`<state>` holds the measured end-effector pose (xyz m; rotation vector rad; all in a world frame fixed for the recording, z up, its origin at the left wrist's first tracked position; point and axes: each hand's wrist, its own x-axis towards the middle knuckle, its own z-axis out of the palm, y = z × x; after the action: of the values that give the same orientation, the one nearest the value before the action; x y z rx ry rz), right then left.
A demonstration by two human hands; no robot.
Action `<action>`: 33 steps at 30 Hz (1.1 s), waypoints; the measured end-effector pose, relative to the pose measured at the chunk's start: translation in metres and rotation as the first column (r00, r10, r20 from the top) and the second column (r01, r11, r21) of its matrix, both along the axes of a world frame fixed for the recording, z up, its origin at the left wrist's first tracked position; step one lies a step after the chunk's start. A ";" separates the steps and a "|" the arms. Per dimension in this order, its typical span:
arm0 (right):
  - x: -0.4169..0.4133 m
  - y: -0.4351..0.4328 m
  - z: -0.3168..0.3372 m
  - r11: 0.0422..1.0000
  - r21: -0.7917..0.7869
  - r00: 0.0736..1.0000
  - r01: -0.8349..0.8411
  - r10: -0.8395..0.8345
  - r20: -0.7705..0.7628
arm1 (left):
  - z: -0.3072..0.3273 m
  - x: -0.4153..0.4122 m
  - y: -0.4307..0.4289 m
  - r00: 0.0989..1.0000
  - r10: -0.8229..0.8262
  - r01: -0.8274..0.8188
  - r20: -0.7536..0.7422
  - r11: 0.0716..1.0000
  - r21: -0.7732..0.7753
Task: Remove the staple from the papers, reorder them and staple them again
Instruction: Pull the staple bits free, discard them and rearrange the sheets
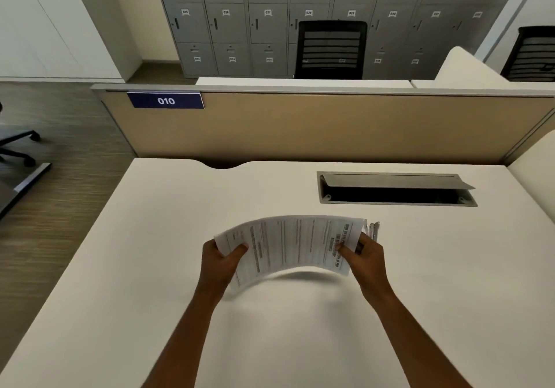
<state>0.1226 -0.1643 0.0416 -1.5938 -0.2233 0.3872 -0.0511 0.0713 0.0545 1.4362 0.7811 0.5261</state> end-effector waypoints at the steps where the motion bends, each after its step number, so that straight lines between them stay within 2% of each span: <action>1: -0.002 0.001 -0.005 1.000 -0.019 1.000 0.009 -0.009 -0.006 | -0.005 -0.001 -0.003 1.000 0.011 -0.011 -0.013 1.000 0.003; 7: -0.004 0.006 -0.018 0.998 -0.052 1.000 0.029 -0.028 0.014 | -0.022 0.001 -0.010 0.994 0.070 -0.074 -0.082 0.996 -0.054; 13: -0.003 0.007 -0.014 0.996 0.000 0.996 0.088 -0.088 0.031 | -0.018 0.005 -0.008 0.994 0.098 -0.100 -0.049 0.994 -0.045; 21: -0.007 0.009 -0.025 0.997 -0.034 0.997 0.067 -0.066 0.040 | -0.021 0.003 -0.015 0.985 0.169 -0.173 -0.037 0.972 -0.157; 33: -0.004 0.006 -0.050 0.989 -0.130 0.996 0.063 -0.054 0.065 | -0.034 0.000 -0.020 0.983 0.126 -0.143 -0.131 0.982 -0.123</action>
<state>0.1185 -0.1586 -0.0088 -1.7406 -0.2007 0.3130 -0.0511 0.0513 0.0205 1.3083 0.9988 0.4831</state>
